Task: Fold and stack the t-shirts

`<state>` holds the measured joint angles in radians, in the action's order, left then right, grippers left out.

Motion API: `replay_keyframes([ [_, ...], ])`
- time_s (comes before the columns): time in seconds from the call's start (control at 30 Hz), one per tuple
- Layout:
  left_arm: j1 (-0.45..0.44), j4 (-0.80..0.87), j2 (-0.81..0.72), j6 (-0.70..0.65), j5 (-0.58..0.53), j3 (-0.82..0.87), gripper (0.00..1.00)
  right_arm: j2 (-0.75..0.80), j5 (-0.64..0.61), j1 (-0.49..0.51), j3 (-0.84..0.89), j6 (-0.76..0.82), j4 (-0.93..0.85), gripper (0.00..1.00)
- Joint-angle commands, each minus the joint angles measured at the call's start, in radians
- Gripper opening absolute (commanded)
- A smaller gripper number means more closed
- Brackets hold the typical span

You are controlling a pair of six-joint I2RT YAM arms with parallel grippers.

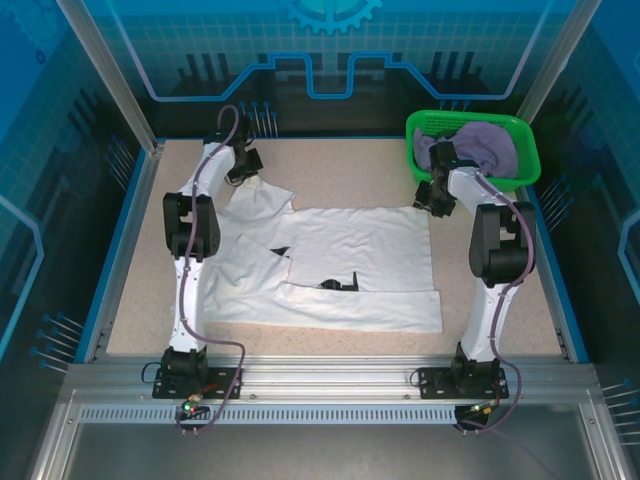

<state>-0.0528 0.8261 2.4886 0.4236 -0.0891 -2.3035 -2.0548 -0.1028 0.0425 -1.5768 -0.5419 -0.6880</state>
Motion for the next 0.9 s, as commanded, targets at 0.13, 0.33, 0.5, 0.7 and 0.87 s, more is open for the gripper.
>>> replay_keyframes([
  [0.13,-0.039,-0.103,-0.215,0.050,0.033,0.196,0.00,-0.038,-0.041,-0.012,0.014,0.029,0.149,0.39],
  [0.33,-0.054,-0.139,-0.325,0.048,0.040,0.335,0.00,-0.074,-0.053,-0.003,-0.027,0.001,0.145,0.38],
  [0.5,-0.063,-0.185,-0.410,0.046,0.037,0.455,0.00,-0.017,-0.169,0.029,0.093,-0.132,0.158,0.39],
  [0.7,-0.071,-0.215,-0.464,0.049,0.061,0.531,0.00,-0.012,-0.192,0.034,0.123,-0.180,0.242,0.40],
  [0.87,-0.077,-0.213,-0.477,0.042,0.065,0.539,0.00,-0.042,-0.180,0.038,0.101,-0.237,0.253,0.40],
])
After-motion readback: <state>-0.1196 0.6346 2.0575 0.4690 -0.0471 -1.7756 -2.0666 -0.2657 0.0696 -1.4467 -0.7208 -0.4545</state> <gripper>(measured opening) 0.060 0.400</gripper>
